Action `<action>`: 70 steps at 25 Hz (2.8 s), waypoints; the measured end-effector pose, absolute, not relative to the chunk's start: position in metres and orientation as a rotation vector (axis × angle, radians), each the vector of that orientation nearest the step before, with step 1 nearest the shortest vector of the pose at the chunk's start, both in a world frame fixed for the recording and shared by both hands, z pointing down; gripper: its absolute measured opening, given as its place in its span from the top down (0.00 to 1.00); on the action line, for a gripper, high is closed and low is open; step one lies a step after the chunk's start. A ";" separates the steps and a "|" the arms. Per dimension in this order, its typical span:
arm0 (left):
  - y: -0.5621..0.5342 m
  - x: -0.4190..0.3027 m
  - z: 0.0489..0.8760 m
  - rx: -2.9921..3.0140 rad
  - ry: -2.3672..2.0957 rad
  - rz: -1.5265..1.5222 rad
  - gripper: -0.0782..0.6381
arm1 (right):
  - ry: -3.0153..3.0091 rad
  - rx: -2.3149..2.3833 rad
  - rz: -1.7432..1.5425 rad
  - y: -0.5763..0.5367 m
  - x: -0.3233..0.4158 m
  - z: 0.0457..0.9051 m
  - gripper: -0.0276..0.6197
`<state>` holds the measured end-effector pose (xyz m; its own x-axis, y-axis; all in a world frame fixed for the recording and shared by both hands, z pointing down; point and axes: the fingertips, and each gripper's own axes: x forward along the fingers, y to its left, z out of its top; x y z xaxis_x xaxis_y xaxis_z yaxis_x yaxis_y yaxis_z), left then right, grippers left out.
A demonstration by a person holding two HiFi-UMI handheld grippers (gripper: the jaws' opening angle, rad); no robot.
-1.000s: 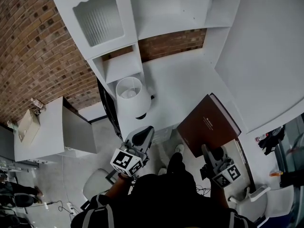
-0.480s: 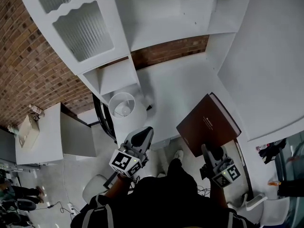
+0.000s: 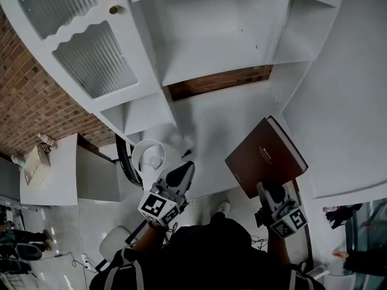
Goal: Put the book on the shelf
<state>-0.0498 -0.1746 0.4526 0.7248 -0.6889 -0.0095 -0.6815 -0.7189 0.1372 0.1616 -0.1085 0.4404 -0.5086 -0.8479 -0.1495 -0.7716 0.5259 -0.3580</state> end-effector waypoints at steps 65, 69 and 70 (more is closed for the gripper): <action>-0.374 0.018 0.298 3.027 -1.355 -0.255 0.86 | 2.504 -1.462 0.036 -0.402 0.159 0.272 0.73; -0.379 0.020 0.297 3.025 -1.355 -0.250 0.86 | 2.499 -1.503 0.006 -0.423 0.157 0.271 0.73; -0.380 0.021 0.297 3.027 -1.355 -0.243 0.86 | 2.498 -1.508 0.005 -0.426 0.156 0.270 0.72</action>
